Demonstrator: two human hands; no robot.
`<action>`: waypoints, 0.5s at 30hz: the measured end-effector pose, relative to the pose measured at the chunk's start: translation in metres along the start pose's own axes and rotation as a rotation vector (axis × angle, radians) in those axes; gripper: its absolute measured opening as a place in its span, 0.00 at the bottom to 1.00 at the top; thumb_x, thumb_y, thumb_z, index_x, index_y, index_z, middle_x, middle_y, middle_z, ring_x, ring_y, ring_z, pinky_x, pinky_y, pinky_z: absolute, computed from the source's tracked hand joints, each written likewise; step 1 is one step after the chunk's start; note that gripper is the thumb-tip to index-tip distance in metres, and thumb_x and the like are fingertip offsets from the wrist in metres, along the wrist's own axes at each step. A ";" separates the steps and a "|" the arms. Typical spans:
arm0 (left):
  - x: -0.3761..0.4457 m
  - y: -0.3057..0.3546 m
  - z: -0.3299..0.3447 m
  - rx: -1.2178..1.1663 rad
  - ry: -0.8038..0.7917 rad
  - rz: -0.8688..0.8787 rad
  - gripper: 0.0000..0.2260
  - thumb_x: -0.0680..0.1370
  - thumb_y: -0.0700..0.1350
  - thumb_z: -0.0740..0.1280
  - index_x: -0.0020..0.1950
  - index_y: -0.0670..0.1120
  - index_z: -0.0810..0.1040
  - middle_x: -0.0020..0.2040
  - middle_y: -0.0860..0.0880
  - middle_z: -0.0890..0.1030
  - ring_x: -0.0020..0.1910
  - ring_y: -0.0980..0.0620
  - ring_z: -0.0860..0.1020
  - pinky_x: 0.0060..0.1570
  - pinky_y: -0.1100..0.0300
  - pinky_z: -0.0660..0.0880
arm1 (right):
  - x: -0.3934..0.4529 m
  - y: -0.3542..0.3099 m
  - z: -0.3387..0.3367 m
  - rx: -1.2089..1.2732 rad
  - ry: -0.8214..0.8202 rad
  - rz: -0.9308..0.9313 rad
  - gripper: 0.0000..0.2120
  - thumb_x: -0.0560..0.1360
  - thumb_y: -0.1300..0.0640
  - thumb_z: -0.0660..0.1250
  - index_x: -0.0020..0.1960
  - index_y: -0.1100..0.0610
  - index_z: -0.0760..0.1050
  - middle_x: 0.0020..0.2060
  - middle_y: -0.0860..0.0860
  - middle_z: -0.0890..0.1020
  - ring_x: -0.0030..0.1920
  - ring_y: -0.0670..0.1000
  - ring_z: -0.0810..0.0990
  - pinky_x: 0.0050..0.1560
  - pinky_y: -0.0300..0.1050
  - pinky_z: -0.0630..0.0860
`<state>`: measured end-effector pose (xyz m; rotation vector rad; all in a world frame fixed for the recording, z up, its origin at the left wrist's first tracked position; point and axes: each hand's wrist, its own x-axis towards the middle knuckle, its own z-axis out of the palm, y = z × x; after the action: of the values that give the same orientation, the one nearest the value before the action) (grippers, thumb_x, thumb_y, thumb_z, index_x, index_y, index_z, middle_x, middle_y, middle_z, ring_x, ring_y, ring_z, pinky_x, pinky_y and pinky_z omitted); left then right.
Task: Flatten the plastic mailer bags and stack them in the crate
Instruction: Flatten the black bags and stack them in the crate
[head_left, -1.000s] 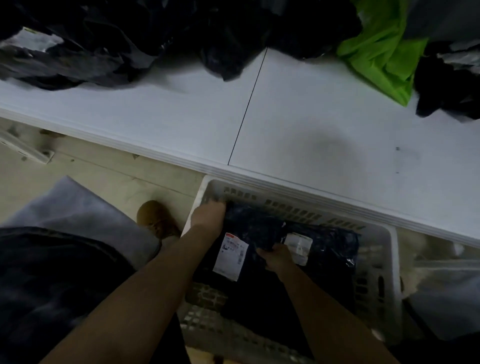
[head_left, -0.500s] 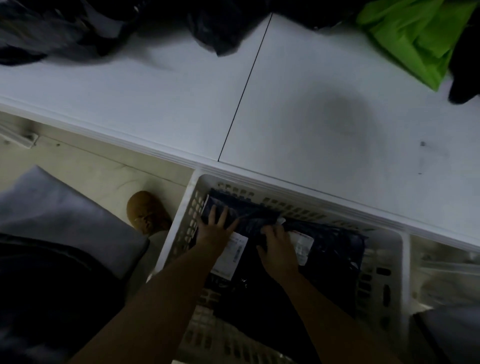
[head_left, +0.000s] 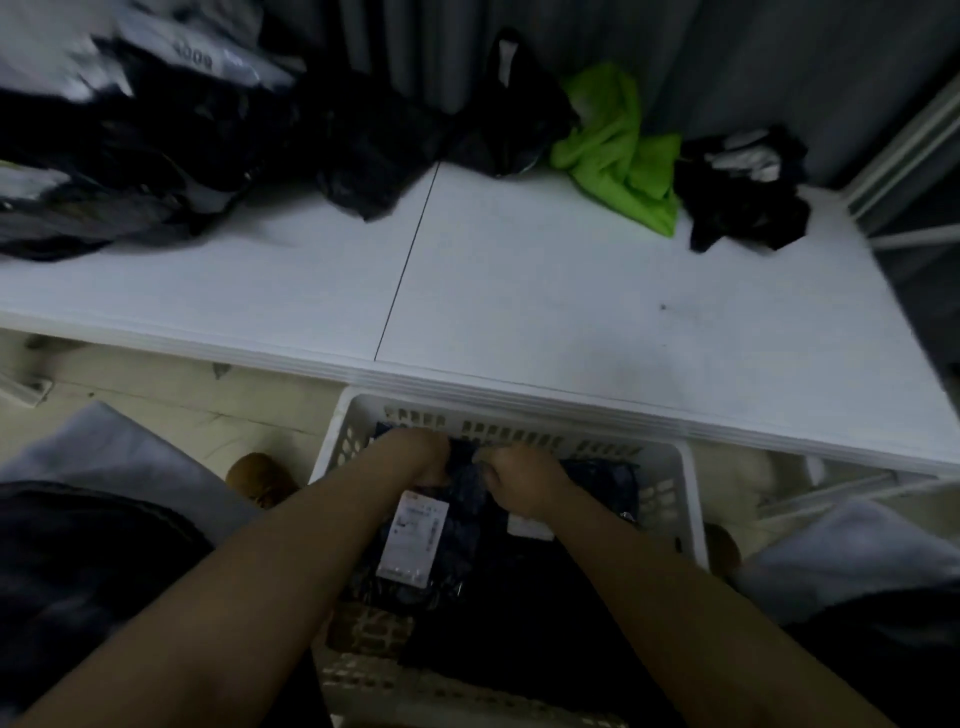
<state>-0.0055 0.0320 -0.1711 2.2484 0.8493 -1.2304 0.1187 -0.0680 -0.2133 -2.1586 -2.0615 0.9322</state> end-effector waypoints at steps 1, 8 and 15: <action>-0.008 0.006 -0.006 -0.001 0.044 0.000 0.14 0.81 0.47 0.59 0.51 0.38 0.78 0.53 0.39 0.79 0.49 0.42 0.78 0.55 0.49 0.73 | -0.007 -0.002 -0.013 -0.030 0.036 -0.009 0.17 0.82 0.60 0.54 0.66 0.59 0.74 0.54 0.60 0.81 0.50 0.57 0.79 0.37 0.43 0.66; -0.066 0.060 -0.072 0.021 0.396 0.028 0.07 0.78 0.40 0.62 0.52 0.40 0.77 0.51 0.43 0.81 0.44 0.45 0.80 0.43 0.55 0.73 | -0.055 0.002 -0.099 -0.120 0.323 0.009 0.10 0.78 0.59 0.58 0.50 0.61 0.77 0.41 0.59 0.82 0.39 0.57 0.77 0.34 0.44 0.64; -0.086 0.110 -0.147 0.028 0.796 0.077 0.14 0.82 0.49 0.55 0.62 0.45 0.73 0.61 0.45 0.75 0.58 0.44 0.74 0.49 0.55 0.68 | -0.081 0.046 -0.181 -0.072 0.587 0.192 0.11 0.78 0.56 0.58 0.53 0.55 0.79 0.46 0.57 0.82 0.47 0.59 0.78 0.41 0.46 0.71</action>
<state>0.1213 0.0199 -0.0138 2.7831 0.9849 -0.2695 0.2408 -0.0784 -0.0507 -2.3215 -1.6448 0.1782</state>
